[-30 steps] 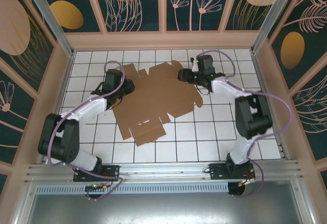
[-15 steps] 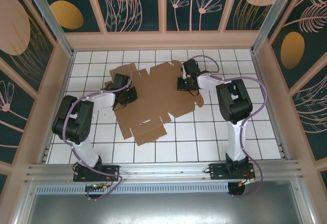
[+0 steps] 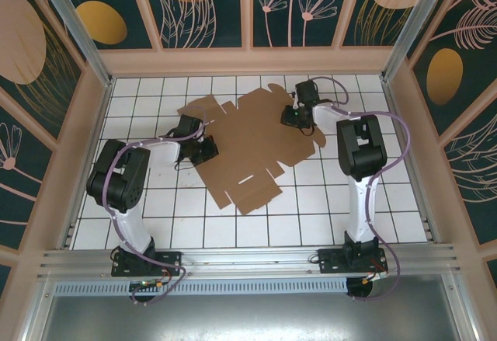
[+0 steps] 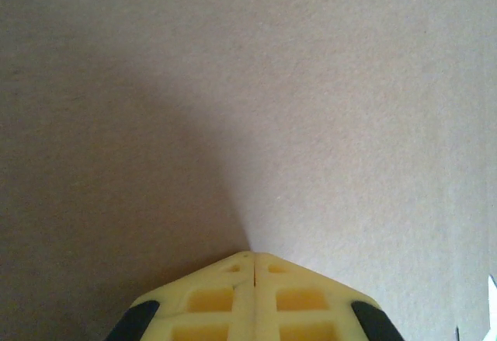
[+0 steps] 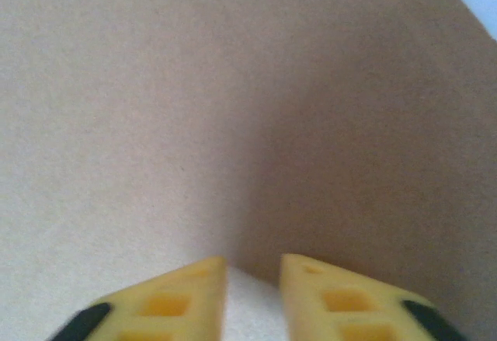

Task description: Fold the paper box

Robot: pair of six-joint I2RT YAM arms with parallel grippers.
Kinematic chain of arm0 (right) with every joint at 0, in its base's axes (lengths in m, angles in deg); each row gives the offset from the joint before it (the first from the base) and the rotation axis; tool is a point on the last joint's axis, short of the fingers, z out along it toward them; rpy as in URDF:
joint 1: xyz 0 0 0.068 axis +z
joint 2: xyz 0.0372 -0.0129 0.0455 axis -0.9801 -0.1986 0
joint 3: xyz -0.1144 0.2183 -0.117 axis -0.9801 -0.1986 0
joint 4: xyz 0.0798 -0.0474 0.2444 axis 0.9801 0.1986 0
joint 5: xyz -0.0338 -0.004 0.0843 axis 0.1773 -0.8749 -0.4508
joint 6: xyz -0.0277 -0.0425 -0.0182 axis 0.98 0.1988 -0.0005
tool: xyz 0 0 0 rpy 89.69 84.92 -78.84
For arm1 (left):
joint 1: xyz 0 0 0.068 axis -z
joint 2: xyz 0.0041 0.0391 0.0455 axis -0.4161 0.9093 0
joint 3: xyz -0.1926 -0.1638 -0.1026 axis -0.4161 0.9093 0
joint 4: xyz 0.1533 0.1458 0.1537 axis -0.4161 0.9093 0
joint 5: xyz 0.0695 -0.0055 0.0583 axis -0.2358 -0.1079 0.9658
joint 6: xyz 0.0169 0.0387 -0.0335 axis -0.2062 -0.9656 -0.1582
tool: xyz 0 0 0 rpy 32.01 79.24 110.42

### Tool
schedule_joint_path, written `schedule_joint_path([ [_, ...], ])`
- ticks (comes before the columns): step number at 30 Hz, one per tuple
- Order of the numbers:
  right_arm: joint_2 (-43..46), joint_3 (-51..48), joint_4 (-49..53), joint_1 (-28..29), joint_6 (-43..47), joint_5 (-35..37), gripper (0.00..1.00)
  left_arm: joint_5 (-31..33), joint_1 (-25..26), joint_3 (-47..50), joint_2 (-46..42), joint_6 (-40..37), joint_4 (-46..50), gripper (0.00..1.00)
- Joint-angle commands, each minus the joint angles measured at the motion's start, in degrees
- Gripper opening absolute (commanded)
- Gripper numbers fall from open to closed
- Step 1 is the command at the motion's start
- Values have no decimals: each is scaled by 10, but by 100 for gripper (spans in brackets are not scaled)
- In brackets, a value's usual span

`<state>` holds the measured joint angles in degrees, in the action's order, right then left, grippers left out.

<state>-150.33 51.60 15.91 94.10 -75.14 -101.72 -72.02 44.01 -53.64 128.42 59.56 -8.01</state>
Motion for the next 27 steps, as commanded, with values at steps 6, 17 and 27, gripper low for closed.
schedule_joint_path([
  [6,271,-263,-108,-21,-188,-159,57,3,1,-1,-37,25,-4,0],
  [17,550,-545,-61,57,-247,-228,65,-35,0,126,-171,77,-30,0],
  [27,538,-645,-145,113,-323,-245,66,-46,1,182,-128,108,-84,0],
])
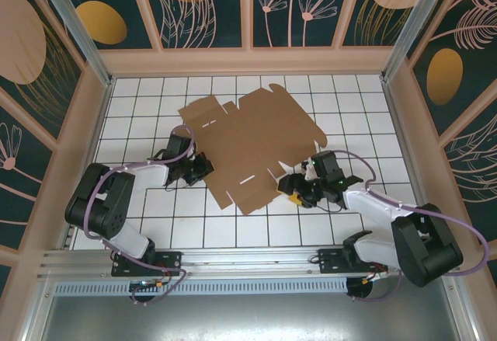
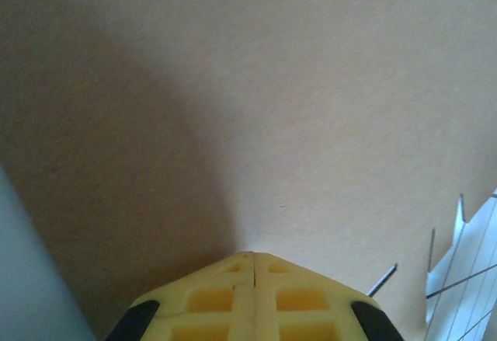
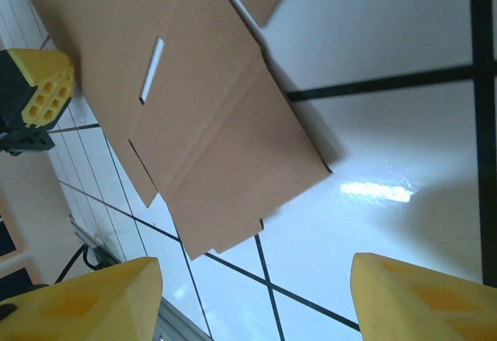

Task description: Fold the paper box

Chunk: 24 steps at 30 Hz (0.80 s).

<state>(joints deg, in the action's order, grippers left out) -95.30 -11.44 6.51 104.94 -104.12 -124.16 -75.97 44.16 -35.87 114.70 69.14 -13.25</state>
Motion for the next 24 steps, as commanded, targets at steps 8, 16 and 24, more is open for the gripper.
schedule_joint_path([
  [8,-76,-18,-118,21,-51,-11,65,-1,-1,4,16,2,-25,0],
  [16,-110,-31,-206,20,-84,-8,59,0,-1,12,22,-4,-24,0],
  [24,-147,-43,-312,17,-121,-25,45,-5,-1,7,34,-8,-21,0],
])
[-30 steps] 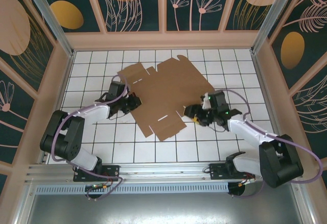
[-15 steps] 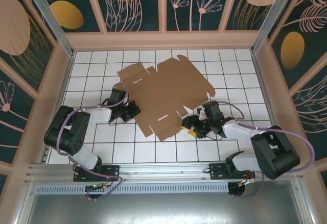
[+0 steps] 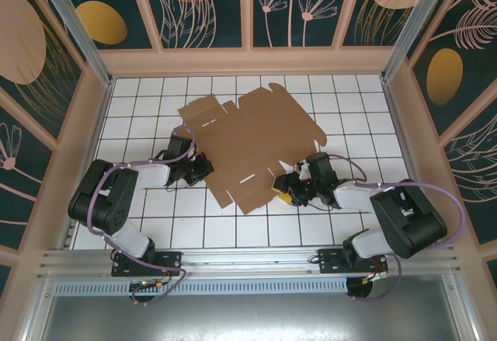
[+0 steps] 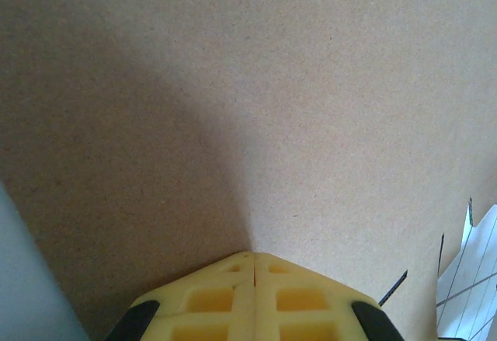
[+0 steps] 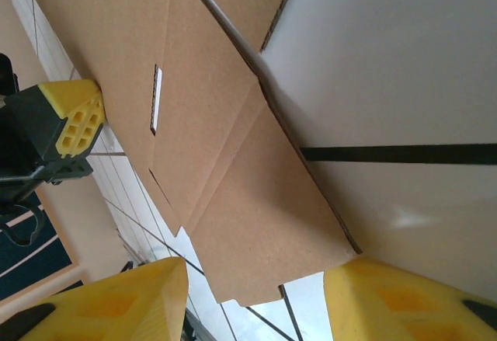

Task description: Fold the paper box

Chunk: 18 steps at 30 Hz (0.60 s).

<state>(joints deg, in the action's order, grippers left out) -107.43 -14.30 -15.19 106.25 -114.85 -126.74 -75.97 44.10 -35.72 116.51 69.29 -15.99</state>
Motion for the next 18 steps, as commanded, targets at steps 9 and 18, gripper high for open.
schedule_joint_path([
  [9,-44,-69,-214,-14,-63,-19,11,-31,0,-7,-16,13,3,0],
  [18,-31,-105,-288,-29,-94,-22,0,-23,-10,-1,-125,48,36,25],
])
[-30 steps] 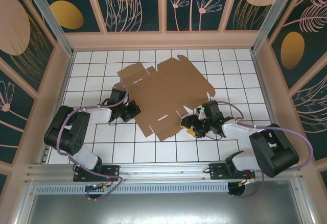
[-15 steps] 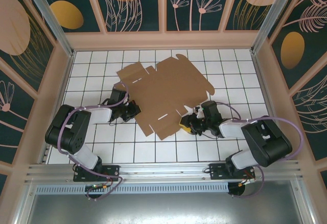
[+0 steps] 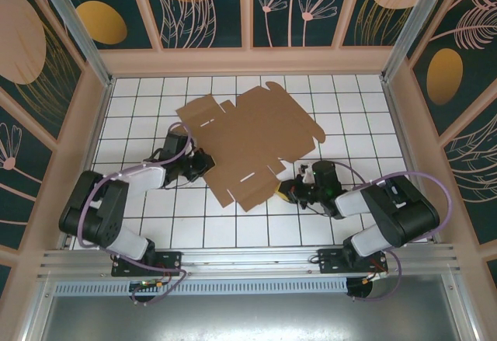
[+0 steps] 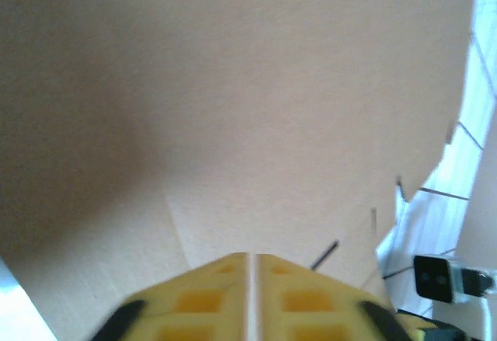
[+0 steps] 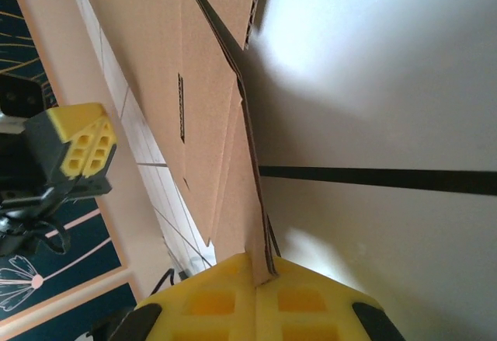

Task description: Fold the paper box

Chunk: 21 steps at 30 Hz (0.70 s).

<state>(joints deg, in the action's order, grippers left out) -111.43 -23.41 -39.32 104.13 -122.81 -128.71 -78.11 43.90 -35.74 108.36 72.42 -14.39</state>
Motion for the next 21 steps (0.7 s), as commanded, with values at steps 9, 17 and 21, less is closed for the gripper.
schedule_joint_path([
  [9,37,-39,-107,-30,-51,-27,0,17,-90,83,-151,68,32,74],
  [17,86,-52,-118,-42,-75,-45,0,-23,-91,132,-79,136,-142,76],
  [21,101,-55,-117,-43,-77,-53,0,-36,-91,131,-44,162,-225,76],
])
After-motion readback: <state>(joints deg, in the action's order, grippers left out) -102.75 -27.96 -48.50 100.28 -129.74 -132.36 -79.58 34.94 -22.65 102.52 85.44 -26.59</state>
